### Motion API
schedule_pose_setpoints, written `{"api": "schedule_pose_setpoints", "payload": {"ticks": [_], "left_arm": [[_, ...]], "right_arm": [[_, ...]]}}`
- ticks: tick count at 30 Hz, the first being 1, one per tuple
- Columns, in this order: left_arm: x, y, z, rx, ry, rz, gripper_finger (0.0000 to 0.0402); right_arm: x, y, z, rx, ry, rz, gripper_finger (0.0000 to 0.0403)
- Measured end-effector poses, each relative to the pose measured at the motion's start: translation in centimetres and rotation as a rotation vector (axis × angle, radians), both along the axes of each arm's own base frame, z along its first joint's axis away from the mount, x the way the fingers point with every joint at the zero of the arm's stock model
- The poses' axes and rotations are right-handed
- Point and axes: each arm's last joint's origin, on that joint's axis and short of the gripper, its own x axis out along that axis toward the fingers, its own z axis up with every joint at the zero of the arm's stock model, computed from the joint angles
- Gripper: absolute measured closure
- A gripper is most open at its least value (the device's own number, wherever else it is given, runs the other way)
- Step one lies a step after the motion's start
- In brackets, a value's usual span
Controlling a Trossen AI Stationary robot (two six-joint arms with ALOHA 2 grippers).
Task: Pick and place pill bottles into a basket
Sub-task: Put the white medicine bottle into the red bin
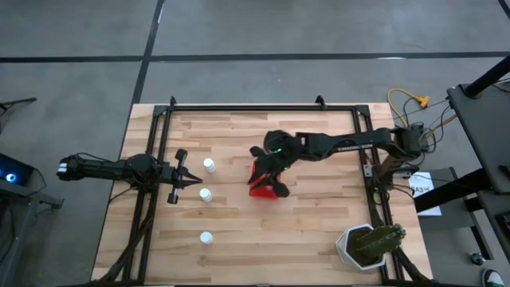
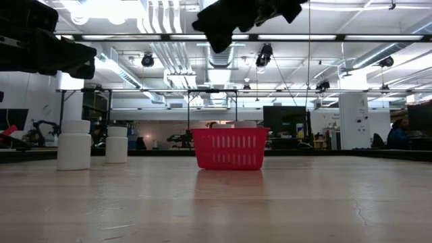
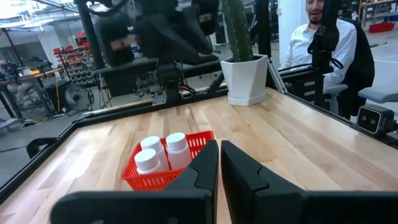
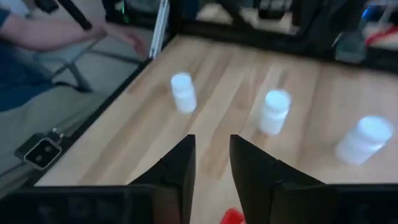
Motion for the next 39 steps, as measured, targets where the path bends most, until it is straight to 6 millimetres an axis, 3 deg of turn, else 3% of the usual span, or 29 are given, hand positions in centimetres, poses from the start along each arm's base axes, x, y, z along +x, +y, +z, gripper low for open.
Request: {"api": "schedule_pose_setpoints", "payload": {"ticks": [7,20,28,39], "left_arm": [[0.0,0.0,0.0,0.000,0.001,0.000,0.0400],[0.0,0.0,0.0,0.000,0.000,0.000,0.0400],[0.0,0.0,0.0,0.000,0.000,0.000,0.0400],[0.0,0.0,0.0,0.000,-0.001,0.000,0.0400]], "right_arm": [[-3.8,-0.1,1.2,0.016,-0.206,-0.006,0.0328],[-9.6,-1.5,1.6,0.021,-0.362,-0.075,0.0330],[-10.5,-3.1,0.6,0.051,-0.398,-0.152,0.0340],[-10.8,-3.7,0.8,0.033,-0.412,-0.162,0.0344]]}}
